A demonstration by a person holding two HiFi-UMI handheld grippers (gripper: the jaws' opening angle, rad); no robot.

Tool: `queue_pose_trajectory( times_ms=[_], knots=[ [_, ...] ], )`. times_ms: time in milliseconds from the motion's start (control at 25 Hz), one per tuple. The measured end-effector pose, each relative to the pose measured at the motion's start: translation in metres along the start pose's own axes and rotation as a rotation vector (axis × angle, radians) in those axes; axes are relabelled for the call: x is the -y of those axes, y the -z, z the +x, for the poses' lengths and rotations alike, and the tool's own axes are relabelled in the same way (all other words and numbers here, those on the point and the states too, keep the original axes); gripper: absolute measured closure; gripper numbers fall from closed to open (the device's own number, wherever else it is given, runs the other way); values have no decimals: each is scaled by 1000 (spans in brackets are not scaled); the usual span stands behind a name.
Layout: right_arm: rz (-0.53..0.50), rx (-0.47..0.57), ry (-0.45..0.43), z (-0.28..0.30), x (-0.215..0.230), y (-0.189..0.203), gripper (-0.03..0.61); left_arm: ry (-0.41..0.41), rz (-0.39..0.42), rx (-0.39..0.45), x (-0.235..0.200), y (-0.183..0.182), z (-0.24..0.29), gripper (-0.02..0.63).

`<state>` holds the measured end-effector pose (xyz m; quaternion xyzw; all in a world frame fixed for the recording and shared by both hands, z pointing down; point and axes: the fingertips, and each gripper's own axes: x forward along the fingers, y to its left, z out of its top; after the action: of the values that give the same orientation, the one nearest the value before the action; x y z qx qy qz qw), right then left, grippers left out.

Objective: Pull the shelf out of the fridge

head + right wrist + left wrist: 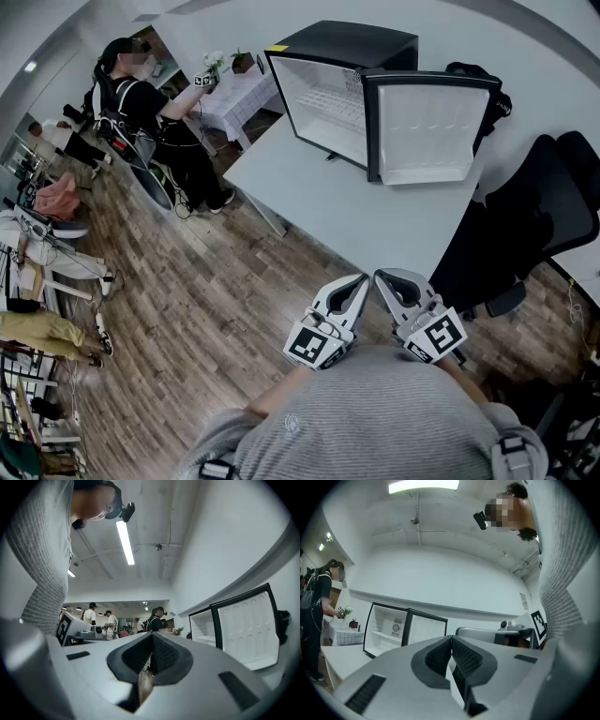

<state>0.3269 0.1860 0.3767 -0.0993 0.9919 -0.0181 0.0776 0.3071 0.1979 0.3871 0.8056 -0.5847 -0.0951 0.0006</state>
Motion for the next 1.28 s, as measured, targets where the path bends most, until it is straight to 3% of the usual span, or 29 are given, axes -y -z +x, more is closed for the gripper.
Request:
queue_pose_trajectory(
  times_ms=[440,800,1280],
  knots=[
    [-7,6,27,-1,6,-4,566,-77,-95,-16,-21,8,-14,601],
    [71,47,16,-1,3,-7,565,-94,-84,-21,-20,8,-24,601],
    [31,12,-11,4,-9,1,565,-113,-93,-22,-21,12,-30,601]
  ],
)
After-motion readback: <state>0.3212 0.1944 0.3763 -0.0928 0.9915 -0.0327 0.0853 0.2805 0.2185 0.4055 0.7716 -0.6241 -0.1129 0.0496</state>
